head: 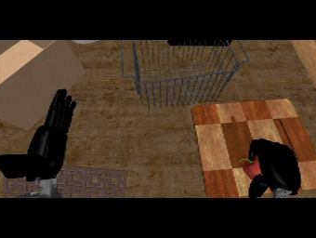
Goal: Pick the bell pepper from the cutting board and place it in the basket
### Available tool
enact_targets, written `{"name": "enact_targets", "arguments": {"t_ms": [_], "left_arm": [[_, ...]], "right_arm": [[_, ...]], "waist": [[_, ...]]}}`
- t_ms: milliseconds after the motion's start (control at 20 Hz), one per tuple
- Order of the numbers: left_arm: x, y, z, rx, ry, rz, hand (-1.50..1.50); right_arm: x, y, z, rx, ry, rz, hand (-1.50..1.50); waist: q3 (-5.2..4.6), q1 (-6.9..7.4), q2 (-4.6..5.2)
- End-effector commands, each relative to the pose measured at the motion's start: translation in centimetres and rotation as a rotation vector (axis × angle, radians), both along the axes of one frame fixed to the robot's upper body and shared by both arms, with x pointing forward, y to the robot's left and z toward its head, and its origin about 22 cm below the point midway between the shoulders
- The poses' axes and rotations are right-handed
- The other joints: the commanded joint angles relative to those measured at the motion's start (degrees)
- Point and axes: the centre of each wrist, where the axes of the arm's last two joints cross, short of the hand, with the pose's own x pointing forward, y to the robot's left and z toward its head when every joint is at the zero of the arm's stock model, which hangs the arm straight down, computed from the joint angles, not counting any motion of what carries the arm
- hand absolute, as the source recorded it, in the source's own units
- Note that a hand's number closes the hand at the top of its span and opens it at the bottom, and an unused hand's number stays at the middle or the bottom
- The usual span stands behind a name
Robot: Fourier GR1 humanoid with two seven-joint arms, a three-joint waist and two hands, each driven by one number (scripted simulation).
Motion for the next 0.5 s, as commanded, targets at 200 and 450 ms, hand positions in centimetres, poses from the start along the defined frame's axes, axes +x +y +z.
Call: {"name": "enact_targets", "arguments": {"t_ms": [200,450], "left_arm": [[0.5,-1.8,-0.1,-0.001,-0.012,-0.08,0.0],[1.6,-2.6,0.4,-0.009,-0.03,-0.125,0.0]], "right_arm": [[-0.3,13.8,-1.2,0.037,0.081,0.324,1.5],[0.2,17.6,0.3,0.034,0.056,0.462,1.5]], "waist": [[0.76,4.86,1.3],[0.88,7.66,2.17]]}}
